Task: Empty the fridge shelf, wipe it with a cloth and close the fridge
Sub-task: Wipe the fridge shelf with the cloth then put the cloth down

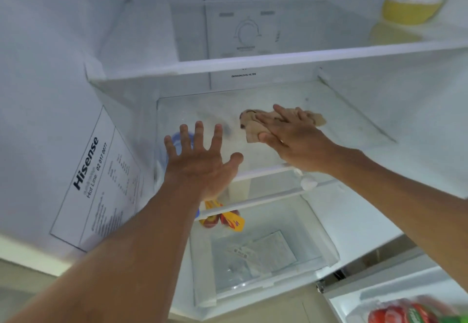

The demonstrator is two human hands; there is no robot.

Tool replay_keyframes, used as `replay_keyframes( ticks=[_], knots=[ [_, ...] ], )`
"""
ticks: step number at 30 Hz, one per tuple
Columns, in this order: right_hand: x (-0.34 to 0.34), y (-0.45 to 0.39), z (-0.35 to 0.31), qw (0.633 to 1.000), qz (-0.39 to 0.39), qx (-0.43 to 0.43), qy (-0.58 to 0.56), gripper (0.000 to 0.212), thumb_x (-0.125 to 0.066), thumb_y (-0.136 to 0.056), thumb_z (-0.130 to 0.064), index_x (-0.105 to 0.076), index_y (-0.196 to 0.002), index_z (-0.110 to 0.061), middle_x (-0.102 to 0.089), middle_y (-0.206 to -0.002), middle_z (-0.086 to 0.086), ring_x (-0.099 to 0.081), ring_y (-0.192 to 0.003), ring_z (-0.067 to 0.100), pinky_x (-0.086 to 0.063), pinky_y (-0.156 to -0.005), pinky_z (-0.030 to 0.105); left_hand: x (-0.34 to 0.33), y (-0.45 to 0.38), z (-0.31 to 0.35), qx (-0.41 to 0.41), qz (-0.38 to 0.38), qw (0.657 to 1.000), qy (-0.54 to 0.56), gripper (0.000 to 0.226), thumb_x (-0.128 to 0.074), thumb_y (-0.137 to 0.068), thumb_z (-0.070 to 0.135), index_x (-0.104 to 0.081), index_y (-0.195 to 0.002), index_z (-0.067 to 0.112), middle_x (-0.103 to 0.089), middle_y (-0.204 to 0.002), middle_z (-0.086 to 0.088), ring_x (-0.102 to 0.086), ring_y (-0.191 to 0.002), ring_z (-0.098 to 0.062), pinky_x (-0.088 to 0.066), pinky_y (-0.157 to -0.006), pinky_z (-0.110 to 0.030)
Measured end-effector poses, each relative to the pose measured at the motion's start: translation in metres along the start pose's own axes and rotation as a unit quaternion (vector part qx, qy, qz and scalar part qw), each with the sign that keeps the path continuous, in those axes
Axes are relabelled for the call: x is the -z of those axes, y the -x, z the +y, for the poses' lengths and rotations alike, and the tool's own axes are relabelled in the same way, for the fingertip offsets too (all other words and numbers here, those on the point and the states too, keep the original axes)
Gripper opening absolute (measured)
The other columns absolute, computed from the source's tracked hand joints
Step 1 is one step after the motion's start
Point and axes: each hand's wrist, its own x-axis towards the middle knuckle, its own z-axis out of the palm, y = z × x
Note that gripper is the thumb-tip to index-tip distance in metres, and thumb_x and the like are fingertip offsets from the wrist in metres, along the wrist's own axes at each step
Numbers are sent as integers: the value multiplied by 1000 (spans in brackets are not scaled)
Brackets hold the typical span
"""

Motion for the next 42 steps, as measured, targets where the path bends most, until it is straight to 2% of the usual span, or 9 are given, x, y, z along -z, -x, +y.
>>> replay_keyframes(
  ticks=[7, 10, 13, 20, 26, 32, 35, 38, 42],
  knots=[
    [1, -78, 8, 995, -11, -99, 8, 55, -27, -105, -50, -30, -157, -32, -43, -157, 6, -29, -148, 31, -27, -113, 50, -8, 4, -8, -27, 62, 998, -14, 88, 9, -82, 78, -4, -163, 45, 4, -176, -3, 6, -161, -35, -1, -127, -62],
    [5, -36, -17, 1000, 5, -31, 1, 54, -29, -105, -50, -34, -156, -32, -40, -159, -2, -29, -147, 27, -19, -118, 49, -10, 3, -11, -67, 53, 990, -109, 103, 25, -72, 51, -22, -160, 24, 8, -175, -13, 3, -158, -49, -8, -122, -72],
    [-1, 24, -38, 996, 33, 60, -59, 55, -32, -105, -48, -37, -156, -29, -37, -161, -6, -25, -149, 24, -15, -121, 51, -9, 1, -13, -68, 44, 988, -129, 89, 16, -83, 44, -20, -161, 18, 9, -174, -16, 2, -157, -51, -10, -121, -73],
    [1, -20, -19, 999, -12, -33, -8, 55, -28, -106, -52, -25, -158, -37, -28, -165, -6, -25, -151, 24, -19, -121, 46, -11, 2, -14, -74, 55, 988, -126, 87, 13, -85, 46, -19, -161, 20, 8, -174, -15, 2, -157, -50, -9, -122, -73],
    [9, 58, -19, 996, 33, 43, -65, 52, -31, -106, -48, -35, -156, -33, -35, -161, -11, -25, -147, 18, -21, -120, 46, -14, 1, -15, -78, 67, 986, -133, 80, 11, -89, 41, -19, -161, 20, 6, -175, -15, -1, -157, -51, -13, -121, -73],
    [6, -29, 21, 989, -27, -148, -5, 55, -25, -105, -51, -28, -156, -33, -31, -163, 3, -26, -149, 30, -21, -120, 48, -14, -1, -14, -84, 81, 983, -143, 98, 23, -78, 45, -23, -160, 18, 0, -174, -18, -5, -155, -55, -15, -118, -76],
    [5, 17, -17, 997, -36, -60, -37, 55, -27, -105, -52, -25, -158, -38, -25, -167, -2, -19, -152, 31, -10, -122, 53, -16, -2, -15, -88, 94, 982, -137, 96, 20, -80, 44, -26, -160, 17, -3, -174, -20, -7, -154, -56, -17, -116, -77],
    [9, 59, 9, 997, 44, 25, -59, 51, -30, -104, -46, -40, -153, -34, -36, -162, -4, -25, -150, 21, -21, -122, 46, -18, -3, -16, -95, 97, 981, -141, 94, 17, -82, 45, -30, -158, 17, -5, -173, -20, -9, -154, -56, -19, -116, -77],
    [18, 2, 70, 985, 12, -171, -4, 54, -23, -105, -46, -26, -157, -34, -25, -166, -4, -26, -151, 28, -26, -118, 53, -19, -5, -17, -97, 109, 979, -140, 94, 16, -82, 46, -34, -156, 17, -7, -173, -21, -10, -154, -56, -18, -116, -77]
  ],
)
